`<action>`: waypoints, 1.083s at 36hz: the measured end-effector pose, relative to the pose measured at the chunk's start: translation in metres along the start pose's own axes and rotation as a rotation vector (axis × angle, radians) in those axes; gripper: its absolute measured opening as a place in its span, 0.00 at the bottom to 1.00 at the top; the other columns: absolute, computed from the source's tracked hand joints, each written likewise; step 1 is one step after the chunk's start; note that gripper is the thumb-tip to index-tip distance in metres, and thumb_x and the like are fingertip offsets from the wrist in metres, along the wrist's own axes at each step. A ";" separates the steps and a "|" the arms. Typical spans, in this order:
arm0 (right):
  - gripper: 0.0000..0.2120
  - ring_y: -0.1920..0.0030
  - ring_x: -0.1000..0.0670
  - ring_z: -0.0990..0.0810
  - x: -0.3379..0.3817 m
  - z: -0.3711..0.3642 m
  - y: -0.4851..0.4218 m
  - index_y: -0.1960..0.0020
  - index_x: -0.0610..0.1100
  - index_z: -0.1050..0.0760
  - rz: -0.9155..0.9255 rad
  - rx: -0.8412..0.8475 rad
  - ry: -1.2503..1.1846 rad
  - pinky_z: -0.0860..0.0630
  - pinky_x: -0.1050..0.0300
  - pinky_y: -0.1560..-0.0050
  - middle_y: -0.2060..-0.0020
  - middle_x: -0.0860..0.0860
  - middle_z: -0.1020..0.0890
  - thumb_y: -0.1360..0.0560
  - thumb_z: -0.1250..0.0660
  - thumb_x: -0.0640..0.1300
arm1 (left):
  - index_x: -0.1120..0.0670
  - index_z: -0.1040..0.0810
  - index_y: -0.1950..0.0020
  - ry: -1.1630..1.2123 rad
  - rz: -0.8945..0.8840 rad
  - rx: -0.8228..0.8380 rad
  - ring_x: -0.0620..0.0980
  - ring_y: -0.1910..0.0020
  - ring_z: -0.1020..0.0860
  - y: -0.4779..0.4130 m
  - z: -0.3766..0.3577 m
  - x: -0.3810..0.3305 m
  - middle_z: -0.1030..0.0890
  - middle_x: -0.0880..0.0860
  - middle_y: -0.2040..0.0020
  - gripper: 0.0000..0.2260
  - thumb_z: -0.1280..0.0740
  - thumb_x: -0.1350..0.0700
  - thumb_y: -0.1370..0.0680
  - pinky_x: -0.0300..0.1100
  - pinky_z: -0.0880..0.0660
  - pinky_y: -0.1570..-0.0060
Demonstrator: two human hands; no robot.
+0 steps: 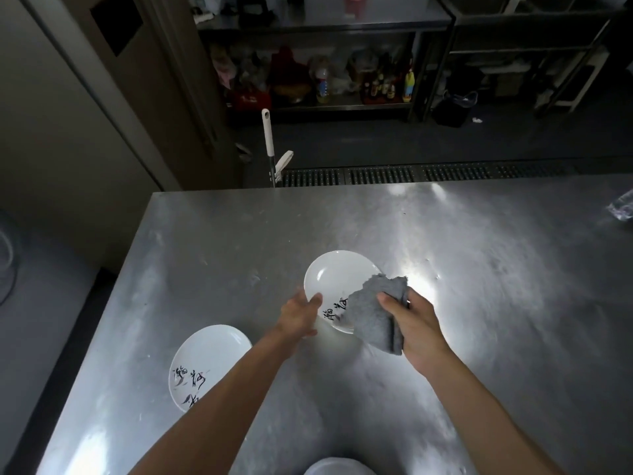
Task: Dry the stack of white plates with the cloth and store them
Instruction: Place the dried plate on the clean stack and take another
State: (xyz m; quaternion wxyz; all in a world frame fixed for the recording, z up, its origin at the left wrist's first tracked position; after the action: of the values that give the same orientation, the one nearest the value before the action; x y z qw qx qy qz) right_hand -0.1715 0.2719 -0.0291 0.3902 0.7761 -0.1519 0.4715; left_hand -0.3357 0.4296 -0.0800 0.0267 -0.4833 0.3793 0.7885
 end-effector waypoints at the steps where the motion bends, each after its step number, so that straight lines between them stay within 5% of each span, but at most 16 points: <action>1: 0.11 0.43 0.45 0.16 -0.001 -0.012 0.002 0.40 0.39 0.21 -0.016 0.061 -0.039 0.18 0.53 0.50 0.45 0.42 0.15 0.22 0.31 0.37 | 0.50 0.26 0.30 -0.038 -0.042 -0.030 0.53 0.39 0.23 0.003 0.004 -0.006 0.23 0.52 0.37 0.16 0.38 0.47 0.16 0.46 0.18 0.60; 3: 0.13 0.41 0.44 0.16 -0.003 -0.036 0.007 0.37 0.38 0.22 -0.052 0.173 -0.096 0.18 0.54 0.51 0.43 0.42 0.16 0.21 0.32 0.37 | 0.53 0.20 0.40 0.012 -0.110 -0.086 0.52 0.46 0.21 0.012 0.014 -0.015 0.20 0.51 0.46 0.15 0.37 0.43 0.17 0.48 0.20 0.50; 5: 0.14 0.40 0.44 0.17 -0.007 -0.059 0.012 0.36 0.38 0.22 -0.089 0.259 -0.130 0.18 0.54 0.48 0.42 0.41 0.16 0.21 0.33 0.39 | 0.52 0.17 0.47 0.153 -0.113 -0.007 0.47 0.51 0.19 0.025 0.018 -0.015 0.17 0.47 0.51 0.20 0.37 0.36 0.19 0.43 0.22 0.52; 7: 0.16 0.40 0.44 0.18 -0.012 -0.083 0.017 0.36 0.38 0.23 -0.120 0.328 -0.140 0.19 0.53 0.46 0.41 0.40 0.17 0.22 0.33 0.40 | 0.47 0.15 0.41 0.277 -0.116 0.185 0.46 0.45 0.16 0.042 0.016 -0.011 0.14 0.47 0.45 0.25 0.38 0.31 0.22 0.37 0.20 0.51; 10: 0.17 0.40 0.44 0.17 -0.019 -0.115 0.024 0.37 0.38 0.22 -0.142 0.407 -0.106 0.19 0.55 0.46 0.41 0.39 0.17 0.25 0.30 0.41 | 0.52 0.16 0.37 0.431 -0.173 0.272 0.53 0.37 0.18 0.061 0.034 -0.001 0.15 0.55 0.39 0.21 0.31 0.39 0.21 0.40 0.21 0.44; 15: 0.20 0.37 0.42 0.20 -0.044 -0.159 0.036 0.34 0.37 0.26 -0.237 0.568 -0.007 0.20 0.52 0.42 0.39 0.38 0.19 0.25 0.31 0.36 | 0.62 0.19 0.39 0.626 -0.195 0.061 0.56 0.45 0.15 0.079 0.092 0.025 0.14 0.60 0.44 0.11 0.29 0.58 0.20 0.44 0.19 0.51; 21: 0.17 0.44 0.43 0.17 -0.081 -0.190 0.043 0.34 0.37 0.27 -0.340 0.640 0.156 0.17 0.49 0.52 0.40 0.38 0.18 0.22 0.34 0.31 | 0.57 0.17 0.45 0.499 -0.127 -0.222 0.52 0.60 0.19 0.100 0.155 0.073 0.14 0.56 0.55 0.05 0.30 0.58 0.19 0.42 0.24 0.64; 24: 0.15 0.38 0.42 0.19 -0.100 -0.202 0.048 0.34 0.36 0.26 -0.396 0.656 0.202 0.17 0.50 0.46 0.40 0.39 0.18 0.21 0.36 0.31 | 0.55 0.17 0.46 0.515 -0.115 -0.296 0.53 0.54 0.16 0.111 0.177 0.093 0.13 0.58 0.52 0.04 0.30 0.58 0.19 0.49 0.21 0.48; 27: 0.13 0.44 0.45 0.16 -0.116 -0.215 0.057 0.39 0.35 0.22 -0.477 0.664 0.216 0.18 0.54 0.48 0.43 0.38 0.17 0.23 0.33 0.34 | 0.54 0.18 0.43 0.555 -0.119 -0.258 0.54 0.47 0.16 0.121 0.182 0.104 0.13 0.57 0.48 0.06 0.32 0.57 0.17 0.53 0.23 0.42; 32: 0.22 0.43 0.41 0.18 -0.140 -0.228 0.073 0.34 0.31 0.27 -0.555 0.708 0.262 0.19 0.49 0.44 0.40 0.35 0.19 0.26 0.29 0.35 | 0.58 0.21 0.39 0.726 -0.064 -0.211 0.54 0.47 0.15 0.131 0.182 0.117 0.15 0.60 0.42 0.08 0.33 0.57 0.17 0.45 0.18 0.50; 37: 0.26 0.42 0.37 0.21 -0.152 -0.232 0.083 0.30 0.31 0.31 -0.571 0.726 0.274 0.28 0.35 0.35 0.37 0.32 0.22 0.25 0.29 0.37 | 0.60 0.25 0.33 0.868 -0.024 -0.100 0.66 0.39 0.19 0.136 0.175 0.125 0.18 0.66 0.39 0.13 0.35 0.57 0.16 0.62 0.22 0.39; 39: 0.24 0.42 0.38 0.21 -0.152 -0.233 0.083 0.30 0.34 0.31 -0.529 0.730 0.302 0.26 0.39 0.39 0.36 0.34 0.22 0.24 0.30 0.38 | 0.61 0.27 0.32 0.859 -0.039 -0.102 0.67 0.40 0.19 0.136 0.176 0.127 0.18 0.66 0.39 0.14 0.35 0.58 0.16 0.61 0.20 0.41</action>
State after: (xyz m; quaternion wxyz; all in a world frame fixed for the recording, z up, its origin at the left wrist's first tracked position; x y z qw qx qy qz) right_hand -0.4417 0.3719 -0.0610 0.2165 0.7974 0.2850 0.4859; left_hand -0.5890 0.4013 -0.0588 -0.1427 -0.7755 0.3071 0.5328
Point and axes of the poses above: each hand's wrist, its own y-axis away from the middle knuckle, its own z-axis out of the back of the hand, x = y × z, the point moved 9 cm from there along -y, towards the middle knuckle
